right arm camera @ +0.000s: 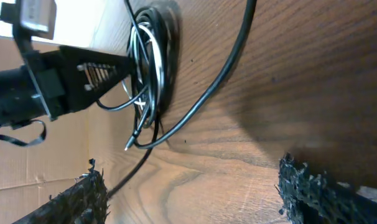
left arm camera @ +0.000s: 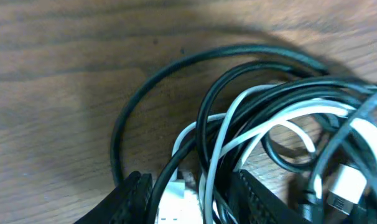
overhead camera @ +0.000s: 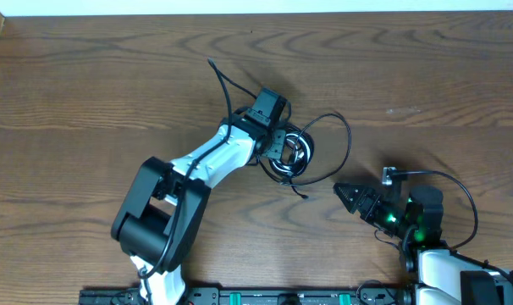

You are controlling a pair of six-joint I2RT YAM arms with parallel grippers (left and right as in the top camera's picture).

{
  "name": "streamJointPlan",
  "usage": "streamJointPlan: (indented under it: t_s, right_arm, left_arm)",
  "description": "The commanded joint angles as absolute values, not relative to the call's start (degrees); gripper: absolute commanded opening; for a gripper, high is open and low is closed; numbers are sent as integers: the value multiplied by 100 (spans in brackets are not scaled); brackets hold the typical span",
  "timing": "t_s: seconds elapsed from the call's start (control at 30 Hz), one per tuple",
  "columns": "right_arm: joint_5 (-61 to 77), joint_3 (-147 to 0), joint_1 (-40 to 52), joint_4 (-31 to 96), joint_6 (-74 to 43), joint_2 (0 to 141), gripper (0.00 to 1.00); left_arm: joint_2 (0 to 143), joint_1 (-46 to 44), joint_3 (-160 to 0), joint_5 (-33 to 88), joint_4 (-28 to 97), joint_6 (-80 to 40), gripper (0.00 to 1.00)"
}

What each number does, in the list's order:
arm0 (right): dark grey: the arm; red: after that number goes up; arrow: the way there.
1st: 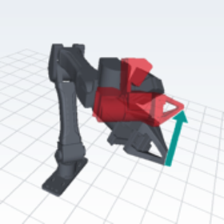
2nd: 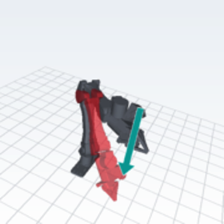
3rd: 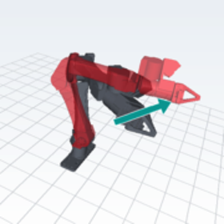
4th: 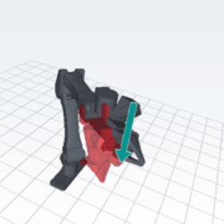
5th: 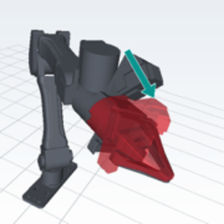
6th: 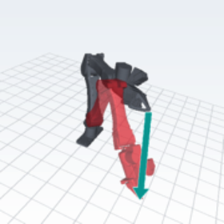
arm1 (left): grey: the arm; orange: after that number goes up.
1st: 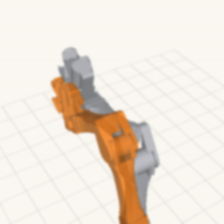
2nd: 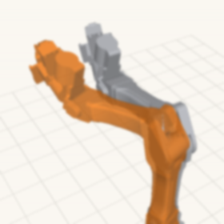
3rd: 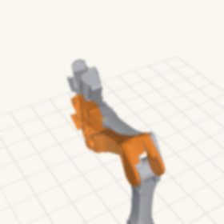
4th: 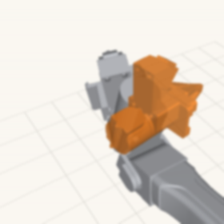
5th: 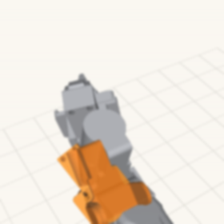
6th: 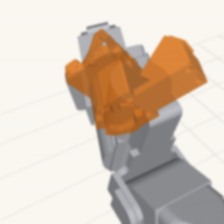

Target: Untangle cables

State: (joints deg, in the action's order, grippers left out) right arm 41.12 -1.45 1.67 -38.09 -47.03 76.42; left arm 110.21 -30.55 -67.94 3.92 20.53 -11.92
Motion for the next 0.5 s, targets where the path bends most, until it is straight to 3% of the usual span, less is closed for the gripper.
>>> streamJointPlan:
  t_s: [0.0, 0.07, 0.47]
  right_arm:
    - [3889, -80, 158, -3634, -4574, 7712, 88]
    - [3846, -80, 161, -3629, -4565, 7712, 88]
    - [3579, -78, 158, -3299, -4550, 7712, 89]
  left_arm:
    - [11181, -3070, -6781, 552, 2064, -1096, 48]
    - [11181, -3070, -6781, 580, 2062, -1096, 52]
    - [11198, -3205, -6781, 875, 2023, -963, 52]
